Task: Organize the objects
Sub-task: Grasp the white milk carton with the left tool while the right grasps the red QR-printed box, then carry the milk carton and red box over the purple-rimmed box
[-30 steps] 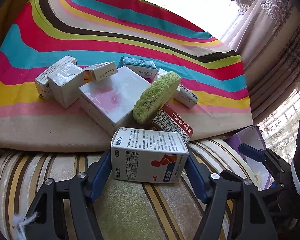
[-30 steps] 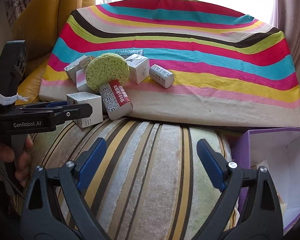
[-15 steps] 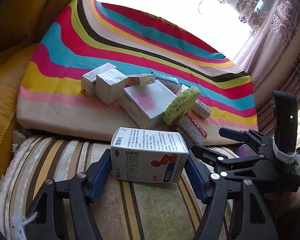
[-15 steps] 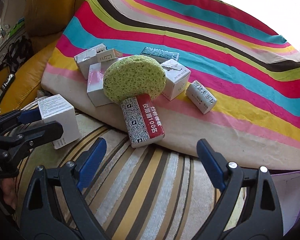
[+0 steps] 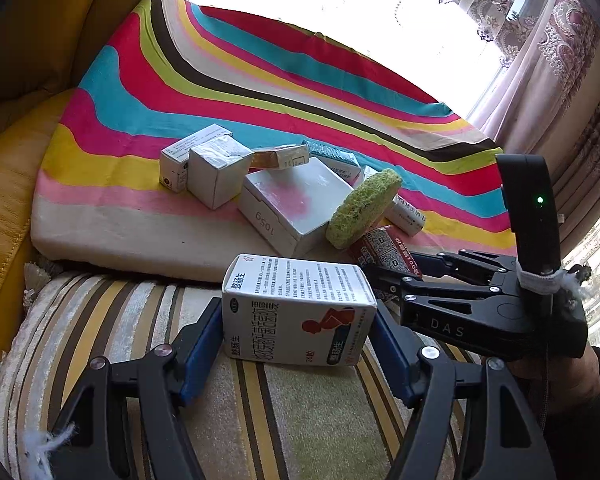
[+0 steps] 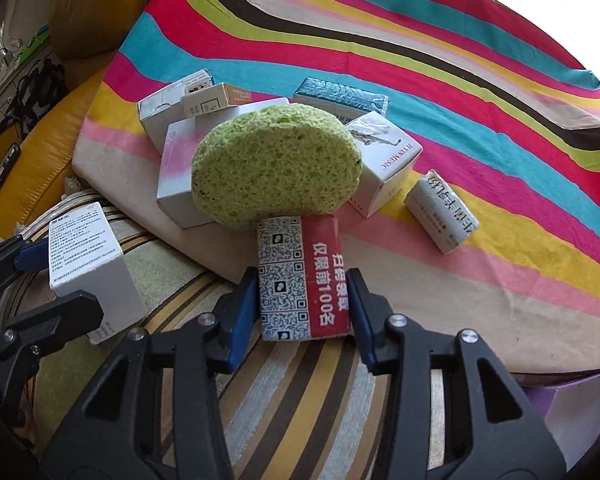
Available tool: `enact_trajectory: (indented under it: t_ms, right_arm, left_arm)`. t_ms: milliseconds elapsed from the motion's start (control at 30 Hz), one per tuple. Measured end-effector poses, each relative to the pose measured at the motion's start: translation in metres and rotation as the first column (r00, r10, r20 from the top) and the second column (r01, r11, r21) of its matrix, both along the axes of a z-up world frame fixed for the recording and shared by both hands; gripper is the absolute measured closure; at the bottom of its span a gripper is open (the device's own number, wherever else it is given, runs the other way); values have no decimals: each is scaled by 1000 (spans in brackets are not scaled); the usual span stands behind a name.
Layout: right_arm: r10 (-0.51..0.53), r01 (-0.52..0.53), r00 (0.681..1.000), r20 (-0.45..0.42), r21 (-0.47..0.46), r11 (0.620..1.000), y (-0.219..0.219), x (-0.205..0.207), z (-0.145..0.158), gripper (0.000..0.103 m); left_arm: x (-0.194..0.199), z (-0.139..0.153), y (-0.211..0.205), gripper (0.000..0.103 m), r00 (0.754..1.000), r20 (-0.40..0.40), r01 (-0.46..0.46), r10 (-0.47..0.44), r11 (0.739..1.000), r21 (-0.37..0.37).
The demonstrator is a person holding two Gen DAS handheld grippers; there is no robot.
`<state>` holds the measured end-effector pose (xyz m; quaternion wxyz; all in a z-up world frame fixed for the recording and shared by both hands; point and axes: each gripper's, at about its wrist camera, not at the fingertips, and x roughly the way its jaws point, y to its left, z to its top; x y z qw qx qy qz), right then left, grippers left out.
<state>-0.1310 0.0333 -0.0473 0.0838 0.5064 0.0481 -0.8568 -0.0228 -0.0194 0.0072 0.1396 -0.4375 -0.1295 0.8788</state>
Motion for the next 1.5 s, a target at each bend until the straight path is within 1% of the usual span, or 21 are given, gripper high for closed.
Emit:
enact_trajectory:
  t_ms: [133,233,467,700,1067,1500]
  right_arm:
    - [-6,6,1000,-28,5,1000,0,8,5,57]
    - [-34,34,999,-35,-4,999,4,18,9,57]
    - [-143,142,988,-55,-17,990,29,42,19,57]
    - [-244,244,967,-68,-11,970,62,61,24,57]
    - [-354,356,928,-114,0,934,110,92,37,57]
    - [-459,459,877,-144,-36,888,162,125,44,57]
  left_arm:
    - [-1,1,5,32,1000,4,-1,1,1000,-19]
    - [-2,1,11,32,1000,6,16,-16,1000,-23]
    - [-3,2,44,32,995,4,96,-96,995,-28]
    - [-5,2,81,32,984,-2,176,-176,984,-40]
    - [-4,7,136,32,955,-49,288,-293,954,-77]
    - [0,19,194,32,909,-100,393,-405,911,-121]
